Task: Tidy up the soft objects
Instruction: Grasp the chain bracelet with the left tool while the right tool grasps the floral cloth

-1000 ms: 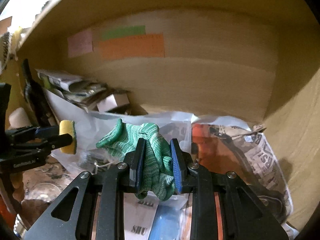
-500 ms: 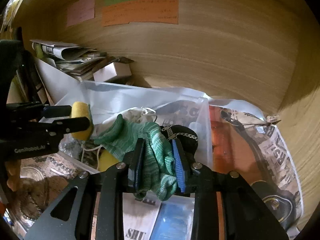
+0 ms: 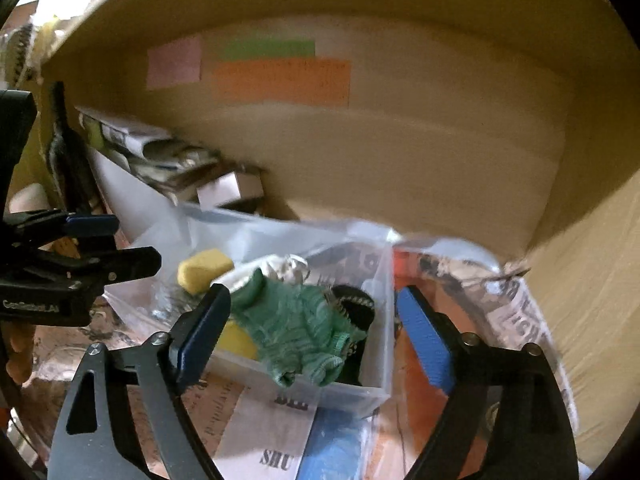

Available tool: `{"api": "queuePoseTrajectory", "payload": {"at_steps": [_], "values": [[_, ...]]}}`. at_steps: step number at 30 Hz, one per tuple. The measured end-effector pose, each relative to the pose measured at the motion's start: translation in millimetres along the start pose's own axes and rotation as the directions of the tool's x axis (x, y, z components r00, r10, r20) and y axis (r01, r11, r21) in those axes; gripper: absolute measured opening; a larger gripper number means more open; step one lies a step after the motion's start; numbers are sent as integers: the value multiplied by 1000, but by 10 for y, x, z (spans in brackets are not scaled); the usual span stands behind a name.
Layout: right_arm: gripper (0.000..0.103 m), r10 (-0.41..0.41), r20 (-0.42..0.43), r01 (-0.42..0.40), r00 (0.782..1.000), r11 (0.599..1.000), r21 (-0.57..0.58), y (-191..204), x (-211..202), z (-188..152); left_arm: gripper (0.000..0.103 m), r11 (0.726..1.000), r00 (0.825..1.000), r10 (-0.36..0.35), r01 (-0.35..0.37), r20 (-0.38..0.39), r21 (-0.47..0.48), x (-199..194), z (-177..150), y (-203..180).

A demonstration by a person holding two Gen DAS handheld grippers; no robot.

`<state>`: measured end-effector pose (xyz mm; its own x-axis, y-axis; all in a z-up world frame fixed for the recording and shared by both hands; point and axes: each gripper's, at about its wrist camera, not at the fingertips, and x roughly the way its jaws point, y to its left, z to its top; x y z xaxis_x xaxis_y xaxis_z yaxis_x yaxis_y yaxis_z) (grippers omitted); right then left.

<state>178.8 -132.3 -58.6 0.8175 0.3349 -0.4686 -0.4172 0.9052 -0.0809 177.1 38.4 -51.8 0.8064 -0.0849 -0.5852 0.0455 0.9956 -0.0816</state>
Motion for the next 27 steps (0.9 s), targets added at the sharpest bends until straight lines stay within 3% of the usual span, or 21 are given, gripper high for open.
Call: {"api": "queuePoseTrajectory", "payload": {"at_steps": [4,8,14,21,23,27], "values": [[103,38,33,-39,999,999,14,32,-218,2,102,1000,999,14,-14,37,8,-284,-105,7],[103,69,45,-69,997,998,3,117,-415,-89,102,999,999,32,-33,36,20,-454,-267,9],[103,128,6,-128,992,992,17,253,-531,-351,103,999,999,32,-32,-28,-6,-531,-613,86],[102,202,-112,-200,973,979,31,461,-455,-731,103,999,987,54,-54,-151,5,-409,-1096,116],[98,225,-152,-222,962,974,34,518,-416,-824,103,999,981,50,-51,-187,0,-362,-1203,105],[81,280,-232,-281,931,959,31,627,-341,-982,102,999,970,19,-25,-241,-21,-290,-1382,93]]}}
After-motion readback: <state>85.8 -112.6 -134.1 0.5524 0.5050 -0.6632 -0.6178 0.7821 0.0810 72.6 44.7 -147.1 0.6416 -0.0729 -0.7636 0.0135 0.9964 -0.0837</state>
